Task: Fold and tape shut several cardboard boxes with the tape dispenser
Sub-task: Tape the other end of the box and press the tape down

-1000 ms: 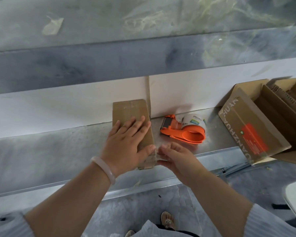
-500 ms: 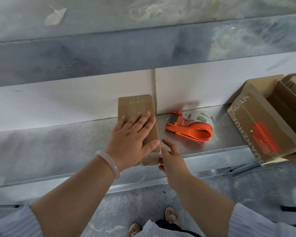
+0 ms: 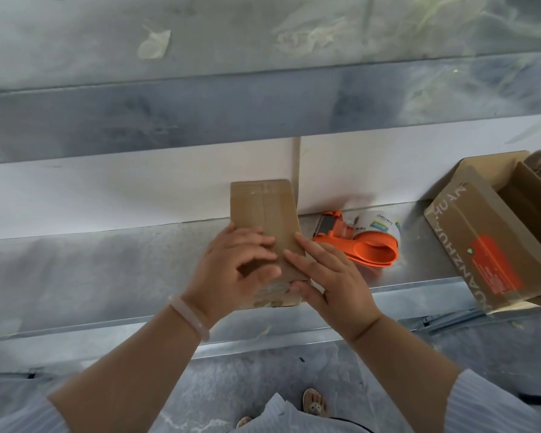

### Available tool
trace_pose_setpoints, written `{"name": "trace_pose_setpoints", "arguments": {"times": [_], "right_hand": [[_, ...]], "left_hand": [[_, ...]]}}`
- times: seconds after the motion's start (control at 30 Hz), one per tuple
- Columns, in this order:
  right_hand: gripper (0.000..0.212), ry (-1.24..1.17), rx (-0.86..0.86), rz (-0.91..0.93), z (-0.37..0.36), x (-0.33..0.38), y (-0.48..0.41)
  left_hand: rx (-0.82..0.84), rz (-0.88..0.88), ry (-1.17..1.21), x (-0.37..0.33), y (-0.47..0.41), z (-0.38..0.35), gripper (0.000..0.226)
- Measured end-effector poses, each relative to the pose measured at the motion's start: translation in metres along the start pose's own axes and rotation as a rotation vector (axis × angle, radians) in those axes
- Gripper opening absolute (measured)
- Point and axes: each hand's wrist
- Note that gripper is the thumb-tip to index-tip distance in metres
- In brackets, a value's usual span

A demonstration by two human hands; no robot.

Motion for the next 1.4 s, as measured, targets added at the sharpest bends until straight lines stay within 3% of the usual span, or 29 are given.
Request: {"name": "trace_pose_setpoints", "arguments": {"times": [0.17, 0.37, 0.5, 0.57, 0.67, 0.77, 0.87, 0.93, 1.1, 1.27, 1.4], "right_hand": [[0.040, 0.045, 0.017, 0.092, 0.001, -0.003, -0.007], [0.045, 0.062, 0.179, 0.213, 0.013, -0.017, -0.008], [0.049, 0.031, 0.223, 0.168, 0.012, -0.020, -0.006], [0.052, -0.099, 0.258, 0.037, 0.010, -0.011, -0.001], [0.056, -0.423, 0.280, -0.261, 0.004, 0.016, 0.011], [0.051, -0.837, 0.211, -0.653, -0.003, 0.050, 0.013], [0.060, -0.997, 0.111, -0.856, -0.003, 0.067, 0.003], [0.070, -1.006, 0.107, -0.919, -0.001, 0.068, -0.008], [0.057, -0.707, 0.109, -0.949, -0.010, 0.067, -0.018], [0.044, -0.840, 0.023, -1.022, -0.005, 0.072, -0.019], [0.043, -0.878, 0.047, -1.044, -0.003, 0.070, -0.019]], "left_hand": [[0.179, -0.238, -0.286, 0.024, 0.016, 0.008, 0.050], [0.303, -0.293, -0.373, 0.029, 0.019, 0.016, 0.052], [0.269, -0.257, -0.346, 0.024, 0.020, 0.013, 0.052], [0.181, -0.158, -0.227, 0.019, 0.026, 0.007, 0.057], [0.017, 0.152, 0.065, 0.004, 0.040, -0.010, 0.074], [-0.092, 0.424, 0.431, -0.010, 0.046, -0.025, 0.086], [-0.135, 0.577, 0.673, -0.018, 0.041, -0.026, 0.091], [-0.198, 0.653, 0.738, -0.026, 0.035, -0.027, 0.090], [-0.386, 0.761, 0.700, -0.038, 0.026, -0.036, 0.062], [-0.415, 0.808, 0.798, -0.038, 0.027, -0.035, 0.052], [-0.413, 0.833, 0.820, -0.038, 0.027, -0.032, 0.047]]}}
Point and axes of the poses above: each hand's wrist, its own y-axis away from the middle knuckle, its own z-axis out of the back of the hand, x = y × z, and after that the axes turned 6 degrees about y, right-handed
